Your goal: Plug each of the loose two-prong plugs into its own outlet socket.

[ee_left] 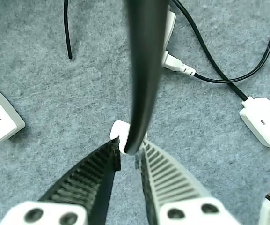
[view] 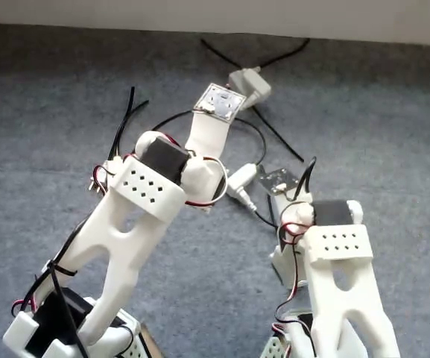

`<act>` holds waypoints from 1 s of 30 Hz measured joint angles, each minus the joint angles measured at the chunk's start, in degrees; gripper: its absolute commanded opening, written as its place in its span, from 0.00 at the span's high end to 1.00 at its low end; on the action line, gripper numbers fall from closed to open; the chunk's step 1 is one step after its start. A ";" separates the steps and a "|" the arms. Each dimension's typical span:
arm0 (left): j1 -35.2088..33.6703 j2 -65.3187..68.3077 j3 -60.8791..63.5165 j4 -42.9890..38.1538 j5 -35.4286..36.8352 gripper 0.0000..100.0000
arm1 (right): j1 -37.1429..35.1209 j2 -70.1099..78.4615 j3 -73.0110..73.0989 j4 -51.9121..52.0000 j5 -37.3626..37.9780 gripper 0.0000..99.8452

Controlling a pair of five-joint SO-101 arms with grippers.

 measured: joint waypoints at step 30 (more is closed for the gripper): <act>-6.24 0.00 0.00 -1.23 0.00 0.99 | -2.37 12.40 17.41 -30.77 -0.35 0.91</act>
